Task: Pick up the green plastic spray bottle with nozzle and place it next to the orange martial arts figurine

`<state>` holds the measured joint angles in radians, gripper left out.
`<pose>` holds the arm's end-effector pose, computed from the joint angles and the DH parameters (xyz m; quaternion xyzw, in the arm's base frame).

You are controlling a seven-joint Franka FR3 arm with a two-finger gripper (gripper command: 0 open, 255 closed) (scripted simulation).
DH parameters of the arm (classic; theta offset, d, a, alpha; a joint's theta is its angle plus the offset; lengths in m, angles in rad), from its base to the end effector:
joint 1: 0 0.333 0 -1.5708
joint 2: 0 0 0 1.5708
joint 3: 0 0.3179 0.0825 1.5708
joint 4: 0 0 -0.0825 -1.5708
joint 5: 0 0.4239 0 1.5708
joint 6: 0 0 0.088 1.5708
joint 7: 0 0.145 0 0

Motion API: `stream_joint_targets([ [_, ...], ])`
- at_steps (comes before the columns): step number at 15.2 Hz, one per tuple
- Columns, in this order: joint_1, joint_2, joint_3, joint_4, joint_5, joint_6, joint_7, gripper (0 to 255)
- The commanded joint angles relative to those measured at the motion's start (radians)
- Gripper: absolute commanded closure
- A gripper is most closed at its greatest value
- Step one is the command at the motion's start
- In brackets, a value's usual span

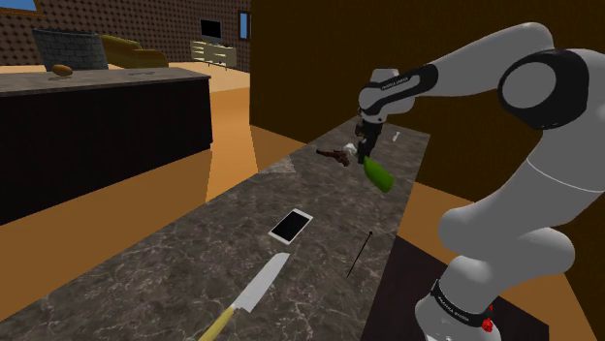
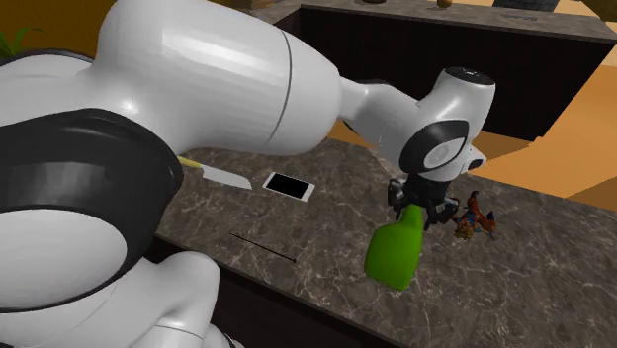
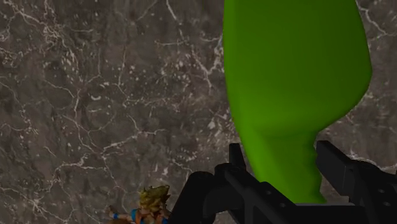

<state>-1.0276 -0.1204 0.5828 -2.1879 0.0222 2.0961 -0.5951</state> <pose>0.4966 -0.2336 0.3756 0.9974 0.0680 -0.0077 0.0226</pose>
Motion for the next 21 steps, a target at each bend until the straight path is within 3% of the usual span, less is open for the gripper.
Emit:
stream_joint_targets([
  [1,-0.021,0.048,-0.016,0.043,-0.031,-0.002,-0.021,255],
  [3,-0.051,0.101,-0.044,0.095,-0.064,-0.008,-0.062,255],
  [21,-0.041,0.237,-0.048,-0.020,-0.166,0.219,0.018,255],
])
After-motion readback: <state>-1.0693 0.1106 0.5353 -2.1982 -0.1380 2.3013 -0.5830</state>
